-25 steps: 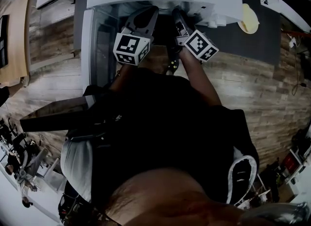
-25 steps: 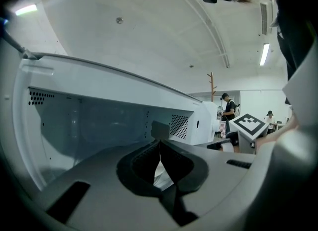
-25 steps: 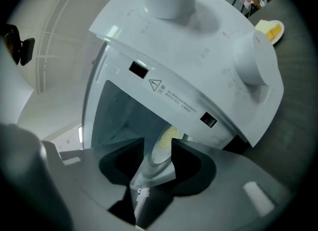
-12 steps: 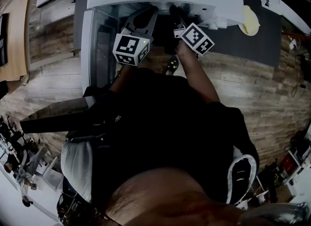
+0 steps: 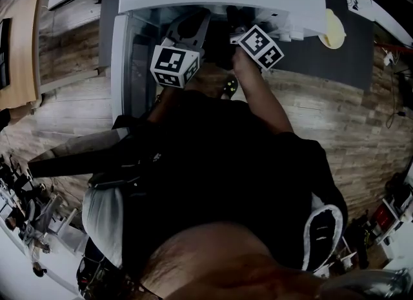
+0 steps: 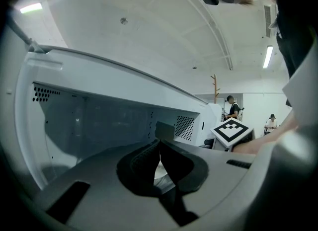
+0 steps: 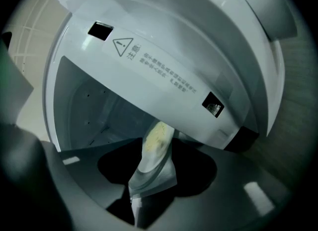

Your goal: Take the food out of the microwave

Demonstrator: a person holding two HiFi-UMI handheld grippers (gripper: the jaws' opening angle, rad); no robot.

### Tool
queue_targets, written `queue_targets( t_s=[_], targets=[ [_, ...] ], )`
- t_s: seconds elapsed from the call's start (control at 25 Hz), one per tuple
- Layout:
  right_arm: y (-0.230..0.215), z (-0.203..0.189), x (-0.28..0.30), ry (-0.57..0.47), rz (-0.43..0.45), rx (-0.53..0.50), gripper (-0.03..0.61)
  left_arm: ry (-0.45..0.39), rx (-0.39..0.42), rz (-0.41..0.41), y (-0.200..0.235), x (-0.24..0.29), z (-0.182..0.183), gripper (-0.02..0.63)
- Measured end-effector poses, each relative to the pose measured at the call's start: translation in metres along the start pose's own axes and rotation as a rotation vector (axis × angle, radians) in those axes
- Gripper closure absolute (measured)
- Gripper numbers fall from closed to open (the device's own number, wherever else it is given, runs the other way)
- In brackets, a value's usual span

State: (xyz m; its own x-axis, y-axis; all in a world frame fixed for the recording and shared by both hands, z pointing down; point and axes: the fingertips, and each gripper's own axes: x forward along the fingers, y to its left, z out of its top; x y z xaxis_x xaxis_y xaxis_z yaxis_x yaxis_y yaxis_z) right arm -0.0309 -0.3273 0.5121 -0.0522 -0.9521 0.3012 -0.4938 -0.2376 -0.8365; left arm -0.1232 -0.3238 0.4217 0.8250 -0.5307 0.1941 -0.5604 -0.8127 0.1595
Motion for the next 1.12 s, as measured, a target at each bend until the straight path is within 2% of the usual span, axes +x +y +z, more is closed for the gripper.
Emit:
queue_targets(
  t_s=[0.28, 0.44, 0.52, 0.8, 1.12],
  targets=[
    [-0.010, 0.004, 0.006, -0.008, -0.095, 0.036, 0.436, 0.000, -0.011, 0.001, 0.004, 0.000, -0.003, 0.606],
    [-0.017, 0.004, 0.007, -0.009, -0.145, 0.044, 0.487, -0.013, -0.010, -0.004, 0.007, -0.001, -0.002, 0.606],
    [-0.019, 0.004, 0.007, -0.007, -0.158, 0.049, 0.536, -0.015, -0.018, 0.001, 0.009, -0.002, -0.001, 0.606],
    [-0.021, 0.004, 0.003, -0.020, -0.152, 0.083, 0.545, -0.015, -0.022, 0.016, 0.014, -0.004, -0.001, 0.606],
    [-0.021, -0.007, -0.009, -0.004, -0.106, 0.077, 0.543, -0.007, -0.015, 0.010, 0.008, 0.000, -0.004, 0.606]
  ],
)
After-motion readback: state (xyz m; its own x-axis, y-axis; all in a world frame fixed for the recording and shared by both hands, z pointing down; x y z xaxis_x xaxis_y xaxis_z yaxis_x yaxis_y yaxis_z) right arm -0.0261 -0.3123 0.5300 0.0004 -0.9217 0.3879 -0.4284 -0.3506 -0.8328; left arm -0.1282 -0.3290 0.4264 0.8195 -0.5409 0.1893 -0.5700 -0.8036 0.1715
